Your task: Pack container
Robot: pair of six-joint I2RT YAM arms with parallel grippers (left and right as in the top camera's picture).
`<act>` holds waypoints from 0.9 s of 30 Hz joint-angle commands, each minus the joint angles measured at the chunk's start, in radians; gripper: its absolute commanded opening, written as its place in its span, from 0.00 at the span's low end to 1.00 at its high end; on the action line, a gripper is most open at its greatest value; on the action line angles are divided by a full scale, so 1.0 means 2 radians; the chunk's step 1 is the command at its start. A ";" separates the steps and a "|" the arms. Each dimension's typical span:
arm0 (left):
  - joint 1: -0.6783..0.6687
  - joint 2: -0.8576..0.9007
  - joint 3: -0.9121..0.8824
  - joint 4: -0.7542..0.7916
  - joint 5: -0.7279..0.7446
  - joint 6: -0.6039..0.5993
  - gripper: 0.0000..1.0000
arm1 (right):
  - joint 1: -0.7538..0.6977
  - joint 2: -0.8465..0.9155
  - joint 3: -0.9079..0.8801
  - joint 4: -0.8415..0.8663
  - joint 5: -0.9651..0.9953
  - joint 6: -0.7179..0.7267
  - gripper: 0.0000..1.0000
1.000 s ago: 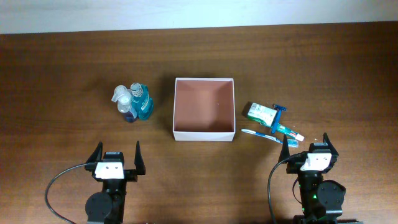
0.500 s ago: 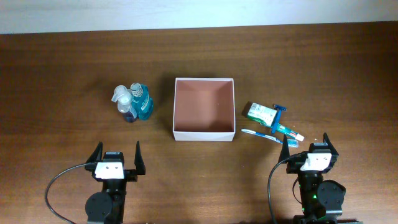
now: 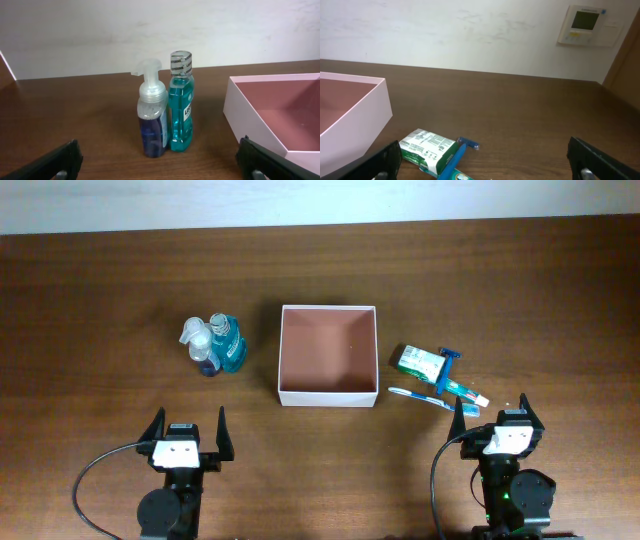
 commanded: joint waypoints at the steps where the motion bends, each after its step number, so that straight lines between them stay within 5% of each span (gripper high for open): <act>1: -0.002 -0.004 -0.001 -0.002 0.005 0.008 0.99 | -0.003 -0.003 -0.002 -0.004 -0.002 0.000 0.98; 21: -0.002 -0.004 -0.001 -0.002 0.009 0.007 0.99 | -0.003 -0.003 -0.002 -0.004 -0.002 0.000 0.98; 27: -0.002 -0.004 -0.001 0.004 0.138 0.007 0.99 | -0.003 -0.003 -0.002 -0.004 -0.002 0.000 0.98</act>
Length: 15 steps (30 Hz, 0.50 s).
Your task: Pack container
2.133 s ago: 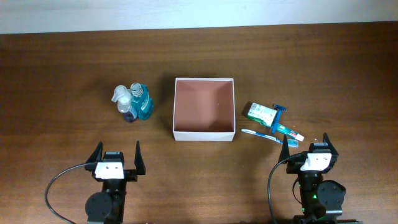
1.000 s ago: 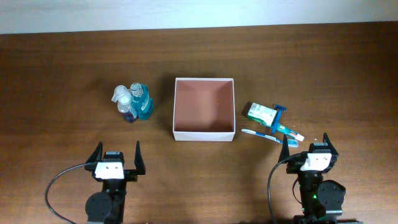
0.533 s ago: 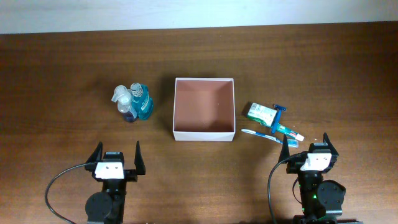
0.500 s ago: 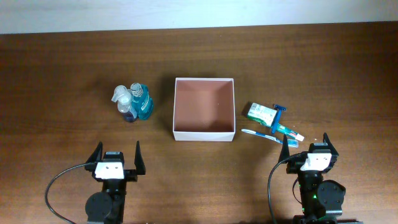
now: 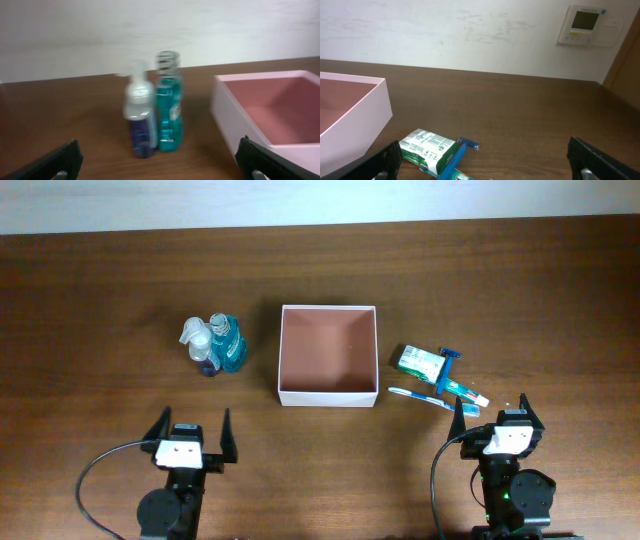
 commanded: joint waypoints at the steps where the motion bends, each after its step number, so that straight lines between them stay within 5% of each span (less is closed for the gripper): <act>1: -0.002 -0.004 -0.001 0.009 0.143 0.008 0.99 | -0.003 -0.003 -0.002 -0.004 -0.002 0.000 0.99; 6: -0.002 -0.004 0.005 0.083 0.291 0.007 0.99 | -0.003 -0.003 -0.002 -0.004 -0.002 0.000 0.98; 15: -0.002 0.057 0.179 0.045 0.298 0.007 0.99 | -0.003 -0.003 -0.002 -0.004 -0.002 0.000 0.98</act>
